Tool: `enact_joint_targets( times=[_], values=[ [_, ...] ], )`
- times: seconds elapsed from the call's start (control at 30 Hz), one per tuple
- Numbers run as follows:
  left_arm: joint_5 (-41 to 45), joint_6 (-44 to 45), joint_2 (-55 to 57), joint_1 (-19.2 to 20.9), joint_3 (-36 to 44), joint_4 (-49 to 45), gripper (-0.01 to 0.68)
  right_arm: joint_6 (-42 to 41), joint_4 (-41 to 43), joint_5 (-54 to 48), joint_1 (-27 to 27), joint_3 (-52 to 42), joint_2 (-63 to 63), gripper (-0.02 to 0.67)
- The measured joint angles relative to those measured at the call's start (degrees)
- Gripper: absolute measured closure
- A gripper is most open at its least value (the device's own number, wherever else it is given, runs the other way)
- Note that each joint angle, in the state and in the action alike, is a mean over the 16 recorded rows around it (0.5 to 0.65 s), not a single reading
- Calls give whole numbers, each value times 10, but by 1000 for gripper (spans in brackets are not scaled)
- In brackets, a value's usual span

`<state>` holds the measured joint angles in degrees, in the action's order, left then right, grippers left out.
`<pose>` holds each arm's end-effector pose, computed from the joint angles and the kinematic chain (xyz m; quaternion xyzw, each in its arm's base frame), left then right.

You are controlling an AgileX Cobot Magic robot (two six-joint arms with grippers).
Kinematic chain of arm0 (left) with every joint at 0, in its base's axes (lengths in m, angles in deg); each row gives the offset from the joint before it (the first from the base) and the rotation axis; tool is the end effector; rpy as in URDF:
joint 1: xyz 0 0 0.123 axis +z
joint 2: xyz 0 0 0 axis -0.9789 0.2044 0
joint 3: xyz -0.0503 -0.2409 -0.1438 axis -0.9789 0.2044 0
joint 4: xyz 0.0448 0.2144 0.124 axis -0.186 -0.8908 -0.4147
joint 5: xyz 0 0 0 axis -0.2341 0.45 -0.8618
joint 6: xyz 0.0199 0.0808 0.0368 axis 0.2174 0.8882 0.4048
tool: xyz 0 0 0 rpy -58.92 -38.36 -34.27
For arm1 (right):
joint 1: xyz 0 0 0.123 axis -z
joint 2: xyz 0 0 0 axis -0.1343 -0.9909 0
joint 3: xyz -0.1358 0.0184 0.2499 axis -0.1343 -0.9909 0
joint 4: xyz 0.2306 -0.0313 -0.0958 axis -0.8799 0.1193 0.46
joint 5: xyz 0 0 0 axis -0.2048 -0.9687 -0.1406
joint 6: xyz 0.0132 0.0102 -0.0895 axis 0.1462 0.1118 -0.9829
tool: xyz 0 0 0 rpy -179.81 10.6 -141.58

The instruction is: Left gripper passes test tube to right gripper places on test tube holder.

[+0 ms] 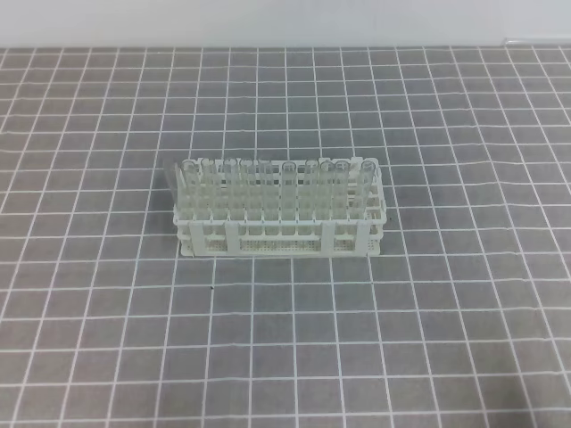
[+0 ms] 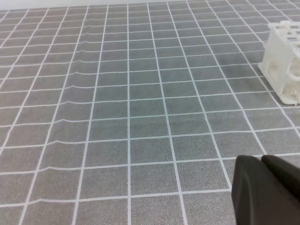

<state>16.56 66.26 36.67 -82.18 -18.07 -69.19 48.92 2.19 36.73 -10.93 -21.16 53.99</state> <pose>0.0525 -0.0047 0.1824 0.0443 0.7789 -0.0152 0.6254 0.0531 0.0065 0.1840 -0.0022 0.7833 0.0577 0.6190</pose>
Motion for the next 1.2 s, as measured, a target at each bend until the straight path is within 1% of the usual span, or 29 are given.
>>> enact_joint_targets(
  times=[1.2],
  values=[
    [3,0,6,0,-3,0,675,0,0,0,0,0,0,662]
  ],
)
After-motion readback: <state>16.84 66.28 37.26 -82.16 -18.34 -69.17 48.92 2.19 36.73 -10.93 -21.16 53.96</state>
